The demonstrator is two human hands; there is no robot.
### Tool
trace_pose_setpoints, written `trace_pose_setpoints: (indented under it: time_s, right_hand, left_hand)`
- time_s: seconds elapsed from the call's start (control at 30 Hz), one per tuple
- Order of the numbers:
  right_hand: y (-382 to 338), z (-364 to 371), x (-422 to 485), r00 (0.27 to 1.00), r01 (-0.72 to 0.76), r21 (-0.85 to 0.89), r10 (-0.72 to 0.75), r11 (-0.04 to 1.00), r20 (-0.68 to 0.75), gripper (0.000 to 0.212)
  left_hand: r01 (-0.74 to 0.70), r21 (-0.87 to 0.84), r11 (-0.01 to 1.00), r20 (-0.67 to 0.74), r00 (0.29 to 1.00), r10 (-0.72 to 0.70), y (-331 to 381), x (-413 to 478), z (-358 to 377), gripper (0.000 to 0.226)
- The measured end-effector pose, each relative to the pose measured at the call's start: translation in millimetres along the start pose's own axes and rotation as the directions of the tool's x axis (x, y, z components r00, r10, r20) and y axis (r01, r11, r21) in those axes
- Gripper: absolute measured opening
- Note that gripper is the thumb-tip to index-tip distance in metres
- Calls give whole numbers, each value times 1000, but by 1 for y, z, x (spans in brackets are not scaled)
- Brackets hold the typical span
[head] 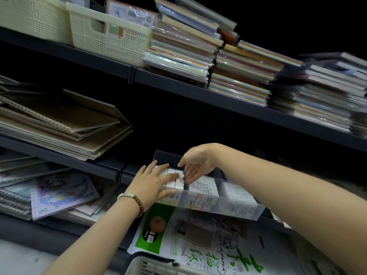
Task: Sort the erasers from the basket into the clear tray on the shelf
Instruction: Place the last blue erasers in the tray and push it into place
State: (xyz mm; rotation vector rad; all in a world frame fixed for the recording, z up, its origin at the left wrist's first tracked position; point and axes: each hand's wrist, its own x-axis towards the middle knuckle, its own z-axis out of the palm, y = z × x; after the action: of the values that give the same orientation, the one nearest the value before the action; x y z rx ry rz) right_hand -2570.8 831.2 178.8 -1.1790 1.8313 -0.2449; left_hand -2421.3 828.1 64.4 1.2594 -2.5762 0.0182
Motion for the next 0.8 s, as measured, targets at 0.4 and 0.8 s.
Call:
trace_pose_setpoints:
  time_s: [0.4, 0.8]
  right_hand:
    - [-1, 24, 14, 997, -82, 79, 83, 993, -10, 71]
    - [-5, 26, 5, 990, -139, 103, 136, 985, 31, 74]
  left_hand:
    - [204, -776, 597, 92, 973, -213, -10, -25, 6, 67]
    - [168, -819, 548, 59, 976, -211, -7, -26, 3, 65]
